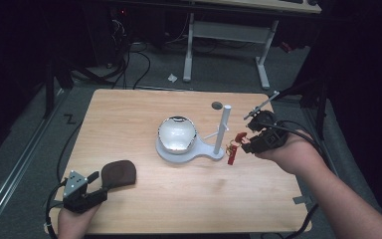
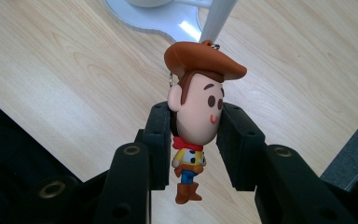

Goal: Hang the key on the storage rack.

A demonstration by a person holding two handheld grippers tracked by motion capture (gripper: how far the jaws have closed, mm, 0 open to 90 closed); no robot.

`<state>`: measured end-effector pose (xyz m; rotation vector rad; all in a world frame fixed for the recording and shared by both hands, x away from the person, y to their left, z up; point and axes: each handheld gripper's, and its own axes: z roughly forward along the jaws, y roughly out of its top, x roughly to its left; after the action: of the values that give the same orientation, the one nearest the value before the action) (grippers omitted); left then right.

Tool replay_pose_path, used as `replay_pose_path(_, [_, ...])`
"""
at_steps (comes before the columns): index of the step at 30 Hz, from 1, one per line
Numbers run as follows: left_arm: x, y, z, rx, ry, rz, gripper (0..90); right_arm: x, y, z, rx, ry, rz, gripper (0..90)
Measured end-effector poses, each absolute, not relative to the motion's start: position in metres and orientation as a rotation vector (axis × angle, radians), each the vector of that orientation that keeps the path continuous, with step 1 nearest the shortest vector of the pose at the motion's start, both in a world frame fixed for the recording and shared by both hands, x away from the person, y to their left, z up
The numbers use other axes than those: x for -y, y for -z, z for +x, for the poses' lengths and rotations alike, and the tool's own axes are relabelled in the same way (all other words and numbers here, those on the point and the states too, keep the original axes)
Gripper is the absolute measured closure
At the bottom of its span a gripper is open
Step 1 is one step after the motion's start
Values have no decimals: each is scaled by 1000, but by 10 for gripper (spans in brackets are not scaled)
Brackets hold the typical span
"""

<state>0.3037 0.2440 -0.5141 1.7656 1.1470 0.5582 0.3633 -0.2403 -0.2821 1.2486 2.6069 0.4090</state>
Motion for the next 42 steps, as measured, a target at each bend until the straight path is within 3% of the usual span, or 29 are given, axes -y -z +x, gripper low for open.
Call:
replay_pose_path(28, [-245, 514, 303, -1148, -560, 1764, 350, 220, 260, 385, -2564, -424, 1207, 662])
replay_pose_path(42, [-244, 515, 303, -1151, -556, 1771, 350, 238, 291, 394, -2557, -415, 1278, 662])
